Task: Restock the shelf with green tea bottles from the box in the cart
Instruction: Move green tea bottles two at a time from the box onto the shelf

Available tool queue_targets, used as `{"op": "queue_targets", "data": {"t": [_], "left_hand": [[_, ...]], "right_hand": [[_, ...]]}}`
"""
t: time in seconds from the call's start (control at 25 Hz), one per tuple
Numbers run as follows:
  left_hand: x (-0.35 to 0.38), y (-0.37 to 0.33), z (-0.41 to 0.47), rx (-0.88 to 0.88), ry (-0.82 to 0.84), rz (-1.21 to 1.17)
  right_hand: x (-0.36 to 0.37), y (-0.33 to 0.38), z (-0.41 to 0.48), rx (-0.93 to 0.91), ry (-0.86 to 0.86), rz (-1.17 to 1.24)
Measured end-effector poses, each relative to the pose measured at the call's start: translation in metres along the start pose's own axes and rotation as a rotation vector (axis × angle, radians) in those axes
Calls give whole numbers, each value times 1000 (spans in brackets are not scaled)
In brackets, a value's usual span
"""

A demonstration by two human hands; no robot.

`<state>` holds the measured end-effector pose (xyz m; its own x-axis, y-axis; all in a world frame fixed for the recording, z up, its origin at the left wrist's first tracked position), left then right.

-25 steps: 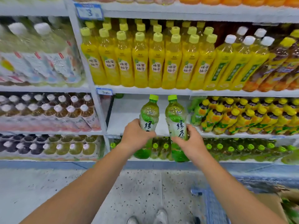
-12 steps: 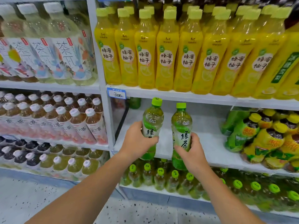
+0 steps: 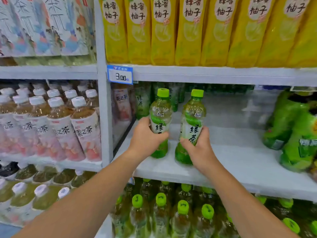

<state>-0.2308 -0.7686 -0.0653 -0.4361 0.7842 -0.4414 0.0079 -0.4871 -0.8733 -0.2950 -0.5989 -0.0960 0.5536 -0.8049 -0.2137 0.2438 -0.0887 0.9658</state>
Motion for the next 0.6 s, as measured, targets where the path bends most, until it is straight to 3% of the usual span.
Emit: {"op": "queue_targets", "data": {"t": [0.2, 0.32, 0.44, 0.6], "left_hand": [[7, 23, 11, 148, -74, -6], [3, 33, 11, 122, 28, 57], [-1, 48, -5, 63, 174, 142], [-2, 60, 3, 28, 118, 230]], "right_hand": [[14, -12, 19, -112, 90, -72], [11, -14, 21, -134, 109, -141], [0, -24, 14, -119, 117, -424], [-3, -29, 21, -84, 119, -465]]}}
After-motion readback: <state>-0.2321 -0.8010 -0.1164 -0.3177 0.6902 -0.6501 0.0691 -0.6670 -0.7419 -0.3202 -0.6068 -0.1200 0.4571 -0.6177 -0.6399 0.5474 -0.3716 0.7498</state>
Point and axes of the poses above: each hand's wrist, its own z-axis towards the middle knuckle, its own x-axis out of the palm, y = z × x, the point moved 3 cm from there along z, towards the middle knuckle, and after that the axes turned 13 degrees about y, right-handed, at the moved point
